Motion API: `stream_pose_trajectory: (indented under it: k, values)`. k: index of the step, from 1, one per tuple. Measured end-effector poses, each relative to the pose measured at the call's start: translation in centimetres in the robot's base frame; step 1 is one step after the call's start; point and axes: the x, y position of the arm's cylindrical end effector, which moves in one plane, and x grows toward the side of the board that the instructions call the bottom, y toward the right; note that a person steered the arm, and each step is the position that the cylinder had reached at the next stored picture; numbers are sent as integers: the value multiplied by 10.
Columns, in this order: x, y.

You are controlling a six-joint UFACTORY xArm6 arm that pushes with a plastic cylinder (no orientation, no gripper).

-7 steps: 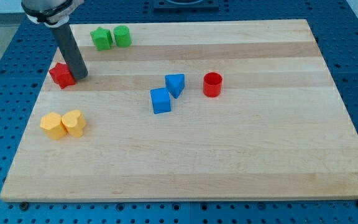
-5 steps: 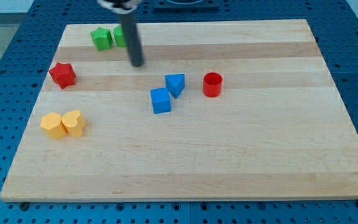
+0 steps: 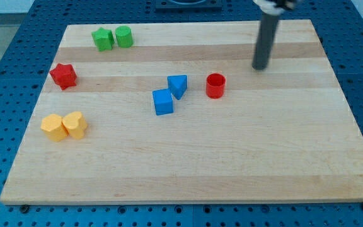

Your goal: Move the red circle closer to the red star

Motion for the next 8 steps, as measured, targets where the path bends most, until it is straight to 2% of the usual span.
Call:
stream_pose_trajectory:
  k: [2, 3, 4, 6, 8]
  values:
    - [49, -95]
    - [45, -104]
    - [14, -150]
    - [-45, -159]
    - [-47, -258]
